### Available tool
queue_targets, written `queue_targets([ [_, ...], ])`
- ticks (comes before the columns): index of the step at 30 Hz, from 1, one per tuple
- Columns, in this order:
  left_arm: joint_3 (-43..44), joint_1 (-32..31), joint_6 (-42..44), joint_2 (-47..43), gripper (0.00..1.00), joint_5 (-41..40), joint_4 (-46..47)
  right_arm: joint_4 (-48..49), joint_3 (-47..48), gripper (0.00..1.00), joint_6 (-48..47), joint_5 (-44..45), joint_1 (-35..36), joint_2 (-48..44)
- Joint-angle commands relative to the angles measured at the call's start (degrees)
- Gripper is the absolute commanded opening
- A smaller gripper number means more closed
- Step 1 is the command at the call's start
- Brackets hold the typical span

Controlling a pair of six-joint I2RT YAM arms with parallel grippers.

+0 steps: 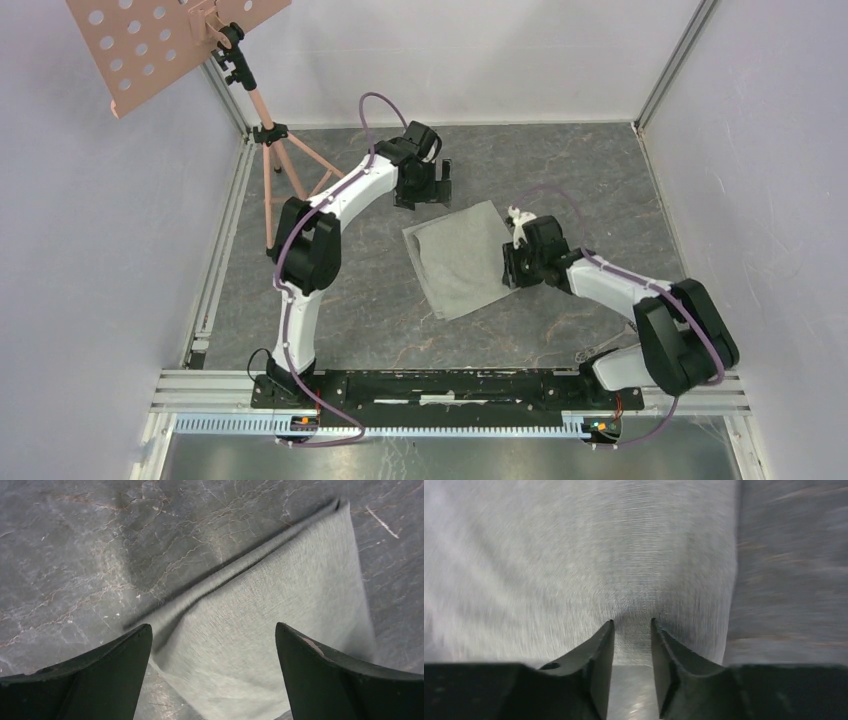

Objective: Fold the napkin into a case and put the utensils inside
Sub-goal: Smooth out the square-folded napkin at the center of the board.

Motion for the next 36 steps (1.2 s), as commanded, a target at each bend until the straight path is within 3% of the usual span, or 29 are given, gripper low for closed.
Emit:
queue_targets([
  [1,7.0,0.7,4.9,4.8,0.99,4.3,-5.6,-4.3,7.5,0.42,-5.8,22.5,-2.5,6.3],
  [3,9.3,0.7,5.1,6.6,0.99,6.2,-6.9,-6.3,14.2,0.5,-7.0,25.4,-2.6,9.5],
  [6,9.9,0.7,5.6,8.6,0.99,6.6,-8.1,-8.5,21.3,0.63,-8.3,21.7,-2.1,10.0],
  [8,9.2,0.8,5.6,9.4,0.99,4.8,-8.3,-5.3,19.7,0.74,-7.5,12.7,-2.0,7.1],
  [11,9.9,0.8,7.0,11.7,0.99,5.4,-8.0,1.5,13.6,0.8,-4.9,-0.4,-2.0,3.8],
  [15,9.9,1.1,7.8,13.9,0.98,8.2,-8.5,2.0,8.4,0.81,-3.2,-3.1,-2.0,1.6],
  [21,1.6,1.1,7.0,12.1,0.9,8.2,-6.7,-0.6,6.0,0.81,-3.9,-1.9,-2.0,-3.3],
  [30,-30.2,-1.0,-6.6,-8.4,0.81,13.7,12.5,-3.0,2.8,0.8,-3.3,-3.5,-2.0,-7.1],
  [34,-37.9,-2.1,-10.0,-16.2,0.82,14.7,16.0,-6.6,0.7,0.8,-3.3,-2.8,-2.0,-9.8],
  [36,-38.8,-2.1,-10.1,-19.0,0.88,12.8,14.0,-7.8,-0.4,0.8,-2.2,-3.5,-1.7,-11.0],
])
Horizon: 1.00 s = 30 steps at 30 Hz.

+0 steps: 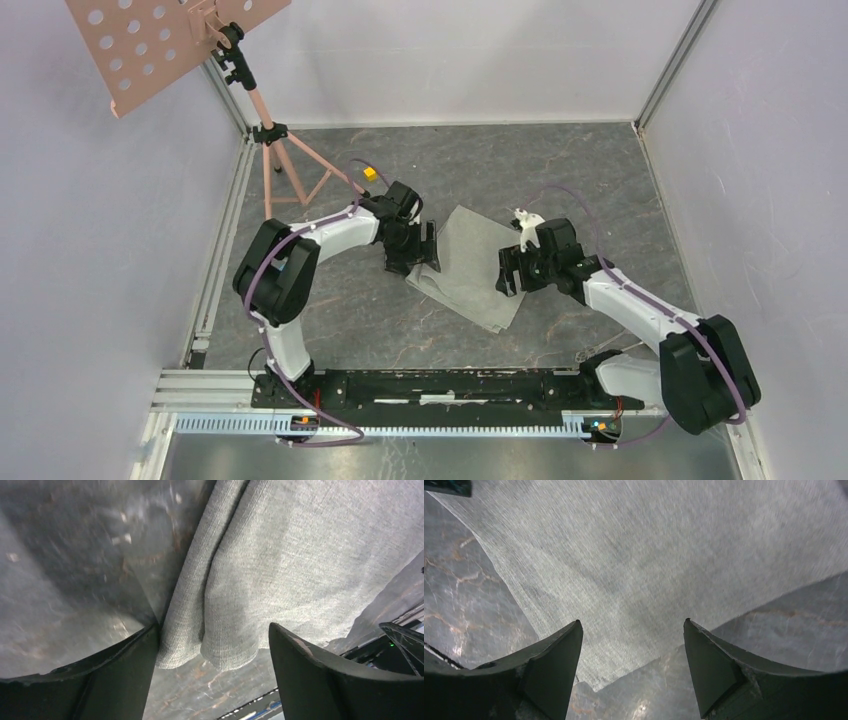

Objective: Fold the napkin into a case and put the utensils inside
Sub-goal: Smooth out the square-folded napkin at the center of the board.

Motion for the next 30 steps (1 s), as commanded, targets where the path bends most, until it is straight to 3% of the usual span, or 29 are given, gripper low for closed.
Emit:
queue_targets([
  [1,-3.4,-0.6,-5.1,-6.3,0.89,-2.2,-0.1,-3.3,-2.6,0.78,2.3,-1.1,0.7,-3.8],
  [6,-3.3,-2.8,-3.8,-13.6,0.86,-8.5,-4.4,-5.9,-4.7,0.7,9.5,-0.3,1.0,-5.7],
  [11,-3.3,-5.2,-4.3,-14.2,0.62,-5.6,-4.5,-3.9,-9.2,0.66,16.5,-1.2,1.0,-9.3],
  [13,-3.4,-5.3,-4.3,-13.2,0.57,-5.5,-4.5,-3.3,-10.3,0.59,18.5,-1.0,1.0,-9.3],
  [23,-3.6,-5.4,-2.9,-9.2,0.52,-4.1,-1.4,-3.9,-11.4,0.57,23.7,1.4,4.2,-7.8],
  [30,-3.0,-5.3,-1.1,-8.2,0.38,-6.2,-2.7,-3.5,-10.8,0.5,26.8,3.8,8.7,-6.9],
])
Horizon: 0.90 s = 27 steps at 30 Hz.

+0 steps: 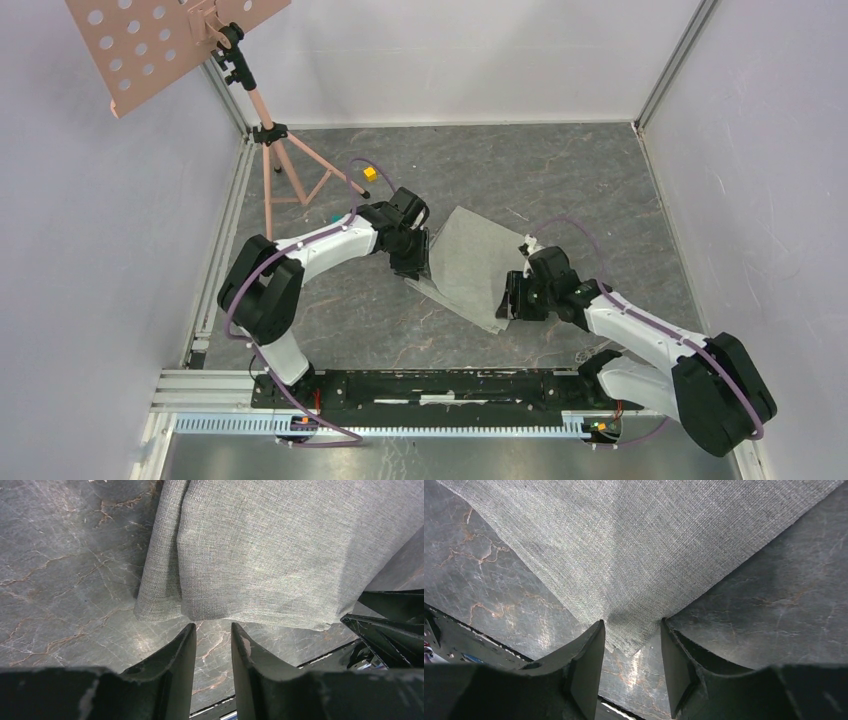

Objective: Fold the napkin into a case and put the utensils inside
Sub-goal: Smooth out the square-folded napkin at the center of the board.

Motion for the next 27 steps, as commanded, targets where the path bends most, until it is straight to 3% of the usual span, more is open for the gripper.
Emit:
queue_targets([
  [1,0.7,0.1,1.7,0.5,0.38,-1.4,0.4,-0.5,-0.6,0.5,3.0,2.7,2.1,0.7],
  [8,0.2,0.2,3.2,1.5,0.29,-2.8,0.2,-1.0,-1.6,0.44,3.9,4.0,3.4,0.2],
  [18,0.0,1.7,3.6,-3.0,0.07,-3.1,-0.6,-0.4,0.0,0.14,4.1,3.1,3.9,-1.7],
  [27,-1.0,3.5,3.4,-6.4,0.05,-2.4,-1.6,-0.8,1.5,0.1,4.4,1.7,5.1,-1.1],
])
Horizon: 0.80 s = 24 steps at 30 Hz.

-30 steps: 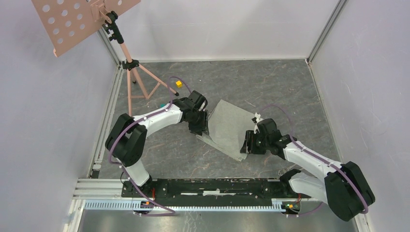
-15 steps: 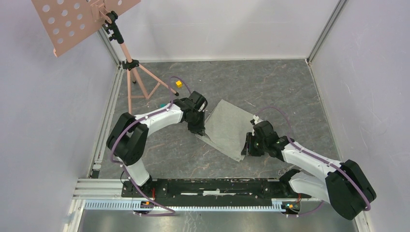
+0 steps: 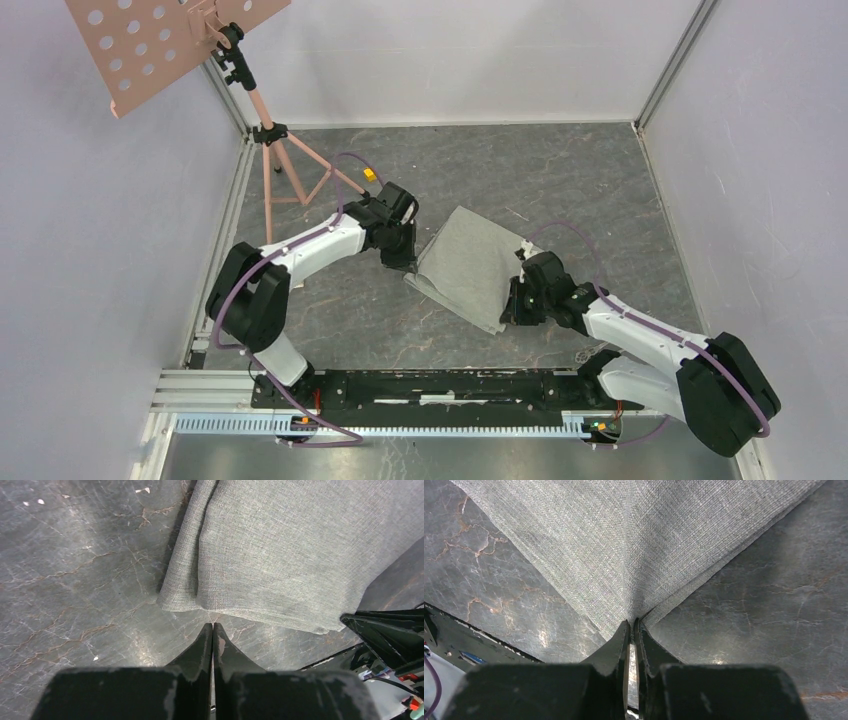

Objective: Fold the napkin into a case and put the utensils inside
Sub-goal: Smooth out the square-folded napkin at the center of the board.

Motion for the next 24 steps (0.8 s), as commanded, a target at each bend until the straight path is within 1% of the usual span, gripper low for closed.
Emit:
queue_targets([
  [1,-0.2,1.2,2.1,-3.5,0.04,-0.6,-0.8,-0.3,2.2,0.1,0.8,-0.8,0.9,-0.4],
  [4,-0.8,1.9,2.5,-3.6,0.04,0.0,-0.6,-0.5,2.2,0.11,0.8,-0.7,1.0,-0.6],
  [5,-1.0,1.9,2.6,-3.6,0.1,1.2,-0.2,-0.6,2.2,0.13,0.8,-0.5,1.0,-0.5],
  [6,-1.4,1.8,2.9,-3.5,0.23,2.5,0.4,-0.9,2.3,0.15,0.7,-0.4,1.0,-0.4],
  [7,-1.7,1.9,2.8,-3.2,0.31,4.0,0.9,-1.1,2.3,0.17,0.5,-0.1,1.0,-0.4],
  [8,-2.0,1.9,2.6,-2.9,0.35,4.9,1.6,-1.1,2.3,0.18,0.5,0.0,1.0,-0.3],
  [10,-2.5,1.9,2.1,-2.2,0.4,6.4,2.8,-1.1,2.1,0.2,0.5,0.5,1.0,-0.4],
  [13,-2.1,1.9,1.8,-0.7,0.44,7.4,4.7,-1.0,1.8,0.24,0.3,0.8,1.0,-0.3],
  [19,-1.5,1.8,1.0,2.7,0.44,8.1,7.2,-0.3,0.8,0.26,-0.1,0.7,1.0,0.2],
  [24,-1.3,1.7,0.9,4.3,0.34,7.8,7.2,0.1,0.9,0.26,-0.4,0.6,1.0,0.6],
])
